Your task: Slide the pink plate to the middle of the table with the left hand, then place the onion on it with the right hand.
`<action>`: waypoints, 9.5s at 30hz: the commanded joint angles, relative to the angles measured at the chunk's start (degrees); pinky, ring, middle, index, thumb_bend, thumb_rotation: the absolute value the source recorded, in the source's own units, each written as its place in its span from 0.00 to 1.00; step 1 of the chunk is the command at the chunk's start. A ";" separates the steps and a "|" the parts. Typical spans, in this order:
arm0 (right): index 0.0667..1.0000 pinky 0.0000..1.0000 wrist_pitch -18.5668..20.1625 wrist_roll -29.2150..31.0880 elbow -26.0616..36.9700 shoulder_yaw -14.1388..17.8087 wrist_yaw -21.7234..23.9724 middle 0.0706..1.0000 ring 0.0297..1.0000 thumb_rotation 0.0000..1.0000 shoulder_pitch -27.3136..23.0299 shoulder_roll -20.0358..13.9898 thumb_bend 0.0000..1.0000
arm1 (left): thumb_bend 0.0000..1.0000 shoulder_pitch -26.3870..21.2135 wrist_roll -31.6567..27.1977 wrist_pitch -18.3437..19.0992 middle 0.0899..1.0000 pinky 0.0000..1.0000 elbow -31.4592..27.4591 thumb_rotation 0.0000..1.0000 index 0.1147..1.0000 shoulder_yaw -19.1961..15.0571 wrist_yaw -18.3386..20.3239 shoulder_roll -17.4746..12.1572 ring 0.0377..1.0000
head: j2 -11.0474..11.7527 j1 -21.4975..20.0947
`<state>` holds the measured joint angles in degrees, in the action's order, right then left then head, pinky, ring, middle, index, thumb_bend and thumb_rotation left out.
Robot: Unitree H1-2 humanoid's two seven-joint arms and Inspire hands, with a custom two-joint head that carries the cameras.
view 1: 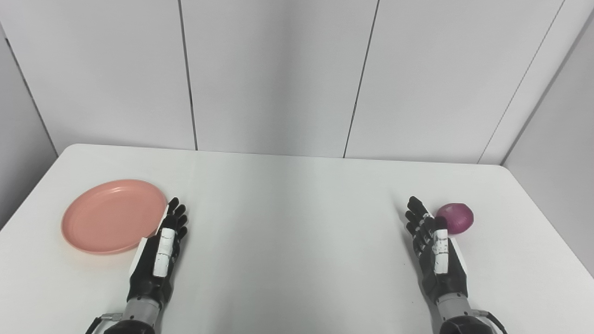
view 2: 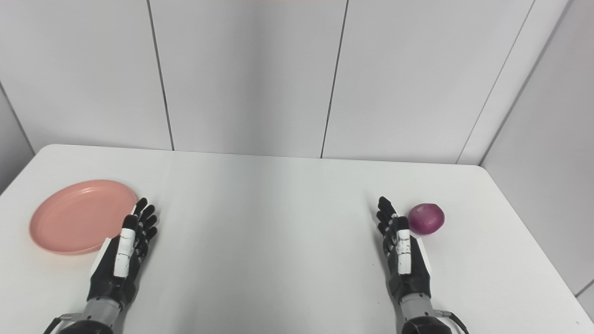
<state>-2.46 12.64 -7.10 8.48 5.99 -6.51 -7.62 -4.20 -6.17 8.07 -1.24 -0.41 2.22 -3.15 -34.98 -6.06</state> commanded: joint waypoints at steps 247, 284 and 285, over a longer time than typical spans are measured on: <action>0.98 1.00 4.72 5.54 4.25 0.89 2.98 0.98 1.00 1.00 7.45 -1.78 0.79 | 0.81 -19.10 -8.70 2.29 0.79 0.71 20.89 0.86 0.84 -6.20 7.16 -3.71 0.77 | 1.68 18.72; 0.92 1.00 2.76 -2.56 1.52 -2.75 -1.80 0.91 0.95 1.00 4.61 5.43 0.96 | 0.76 -12.95 -5.36 4.52 0.83 0.78 23.06 0.87 0.86 0.16 6.90 2.90 0.81 | -2.16 -2.91; 0.91 1.00 2.47 -2.88 1.39 -2.92 -2.22 0.91 0.94 1.00 4.45 5.83 0.96 | 0.76 -13.00 -5.61 4.52 0.84 0.78 23.39 0.86 0.86 0.08 7.17 2.76 0.81 | -2.16 -3.48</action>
<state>1.07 9.84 -2.45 7.25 3.66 -4.05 -4.81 -20.20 -12.16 6.96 18.83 -0.73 9.55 0.14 -37.18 -9.05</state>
